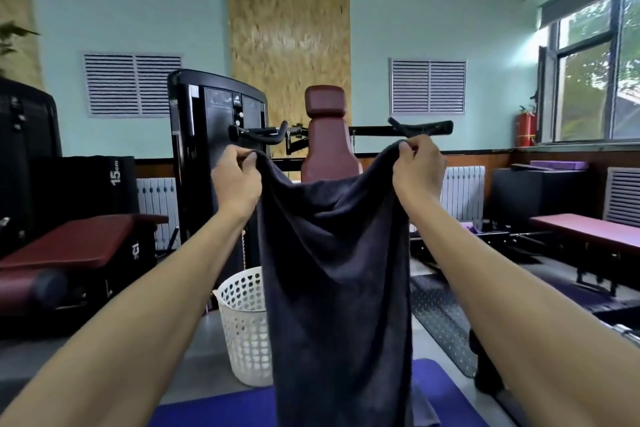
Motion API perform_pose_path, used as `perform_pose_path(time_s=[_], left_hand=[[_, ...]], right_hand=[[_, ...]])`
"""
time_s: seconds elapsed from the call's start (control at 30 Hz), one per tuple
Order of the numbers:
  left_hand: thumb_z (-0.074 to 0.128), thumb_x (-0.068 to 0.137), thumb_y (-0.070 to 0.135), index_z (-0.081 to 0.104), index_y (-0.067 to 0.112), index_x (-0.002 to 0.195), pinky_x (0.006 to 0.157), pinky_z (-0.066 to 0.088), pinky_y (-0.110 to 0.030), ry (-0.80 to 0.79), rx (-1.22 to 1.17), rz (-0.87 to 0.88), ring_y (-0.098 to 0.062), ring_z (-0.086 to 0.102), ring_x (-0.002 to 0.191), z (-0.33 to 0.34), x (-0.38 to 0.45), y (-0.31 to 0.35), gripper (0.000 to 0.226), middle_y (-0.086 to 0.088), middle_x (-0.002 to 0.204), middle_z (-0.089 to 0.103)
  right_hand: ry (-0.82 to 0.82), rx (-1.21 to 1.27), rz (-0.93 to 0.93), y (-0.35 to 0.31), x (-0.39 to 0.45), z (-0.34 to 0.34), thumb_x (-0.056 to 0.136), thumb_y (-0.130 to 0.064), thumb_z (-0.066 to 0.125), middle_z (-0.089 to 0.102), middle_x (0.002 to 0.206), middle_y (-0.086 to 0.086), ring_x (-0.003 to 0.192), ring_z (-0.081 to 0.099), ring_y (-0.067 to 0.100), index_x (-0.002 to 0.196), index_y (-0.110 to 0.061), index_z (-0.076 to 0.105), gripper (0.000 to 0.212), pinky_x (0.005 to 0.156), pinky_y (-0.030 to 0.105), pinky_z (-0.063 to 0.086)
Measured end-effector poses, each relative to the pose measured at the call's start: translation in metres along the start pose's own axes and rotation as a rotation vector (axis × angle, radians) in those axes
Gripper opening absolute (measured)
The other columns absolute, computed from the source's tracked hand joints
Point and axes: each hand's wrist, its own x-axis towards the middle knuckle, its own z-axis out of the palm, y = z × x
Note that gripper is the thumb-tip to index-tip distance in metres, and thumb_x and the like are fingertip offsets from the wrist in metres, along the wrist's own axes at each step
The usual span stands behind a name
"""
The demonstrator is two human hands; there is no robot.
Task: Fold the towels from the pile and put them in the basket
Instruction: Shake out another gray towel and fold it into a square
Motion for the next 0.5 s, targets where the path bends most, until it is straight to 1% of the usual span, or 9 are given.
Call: perform_pose_path(time_s=[0.1,0.17,0.23,0.27,0.33,0.4,0.43,0.47,0.5], left_hand=[[0.057,0.098,0.017,0.065,0.009,0.098,0.081,0.048,-0.027,-0.007,-0.011,0.011,-0.017,0.060,0.088,0.006,0.006,-0.004,0.012,-0.002,0.094,0.065],[0.058,0.098,0.018,0.066,0.010,0.097,0.083,0.052,-0.031,-0.012,-0.045,0.023,-0.017,0.062,0.087,0.012,0.011,-0.009,0.012,-0.001,0.092,0.067],[0.059,0.096,0.019,0.068,0.012,0.095,0.082,0.056,-0.037,-0.031,-0.099,-0.004,-0.020,0.065,0.085,0.024,0.019,-0.016,0.011,-0.001,0.089,0.068],[0.061,0.095,0.018,0.069,0.012,0.093,0.082,0.056,-0.037,-0.061,-0.072,-0.021,-0.021,0.066,0.084,0.031,0.023,-0.022,0.011,-0.002,0.087,0.069],[0.062,0.090,0.013,0.074,0.010,0.088,0.082,0.055,-0.030,-0.179,0.091,-0.102,-0.022,0.067,0.081,0.051,0.031,-0.044,0.012,-0.004,0.080,0.070],[0.056,0.083,0.007,0.075,0.006,0.081,0.070,0.058,-0.026,-0.322,0.168,-0.269,-0.024,0.070,0.069,0.066,0.034,-0.070,0.019,-0.009,0.070,0.071],[0.053,0.079,0.006,0.074,0.006,0.078,0.069,0.060,-0.029,-0.353,0.166,-0.331,-0.026,0.071,0.068,0.073,0.038,-0.083,0.021,-0.012,0.068,0.072],[0.053,0.077,0.009,0.073,0.008,0.075,0.073,0.061,-0.035,-0.346,0.152,-0.354,-0.027,0.072,0.072,0.082,0.046,-0.096,0.020,-0.013,0.071,0.072],[0.056,0.078,0.012,0.070,0.011,0.074,0.080,0.060,-0.038,-0.317,0.121,-0.352,-0.027,0.071,0.080,0.090,0.055,-0.106,0.014,-0.010,0.078,0.073]], right_hand=[[0.036,0.032,-0.001,0.001,0.002,0.008,0.102,-0.019,0.048,0.058,0.097,0.000,0.095,0.048,0.016,0.106,-0.010,0.064,0.020,0.083,0.027,0.039],[0.054,0.064,-0.017,0.002,0.003,0.018,0.101,-0.020,0.049,0.059,0.094,-0.003,0.091,0.050,0.014,0.104,-0.011,0.066,0.019,0.079,0.022,0.037],[0.034,0.058,-0.006,0.009,0.008,0.037,0.101,-0.020,0.050,0.060,0.092,-0.003,0.089,0.052,0.014,0.102,-0.011,0.066,0.019,0.076,0.021,0.036],[-0.005,0.037,0.021,0.015,0.011,0.048,0.101,-0.021,0.050,0.061,0.094,-0.002,0.090,0.053,0.015,0.101,-0.011,0.066,0.019,0.076,0.023,0.037],[-0.122,-0.012,0.106,0.038,0.019,0.079,0.101,-0.021,0.050,0.062,0.099,-0.001,0.094,0.055,0.018,0.100,-0.011,0.066,0.019,0.081,0.029,0.044],[-0.238,-0.024,0.201,0.063,0.022,0.102,0.100,-0.019,0.050,0.060,0.092,-0.004,0.089,0.057,0.018,0.088,-0.013,0.066,0.020,0.083,0.032,0.050],[-0.278,-0.005,0.237,0.075,0.025,0.115,0.099,-0.018,0.051,0.059,0.083,-0.004,0.082,0.056,0.019,0.080,-0.015,0.065,0.024,0.075,0.032,0.050],[-0.308,0.018,0.275,0.087,0.031,0.129,0.097,-0.017,0.051,0.057,0.074,-0.004,0.074,0.055,0.018,0.076,-0.015,0.064,0.025,0.064,0.028,0.047],[-0.328,0.060,0.325,0.096,0.037,0.141,0.094,-0.015,0.051,0.056,0.070,-0.002,0.068,0.053,0.017,0.077,-0.014,0.065,0.022,0.056,0.024,0.042]])
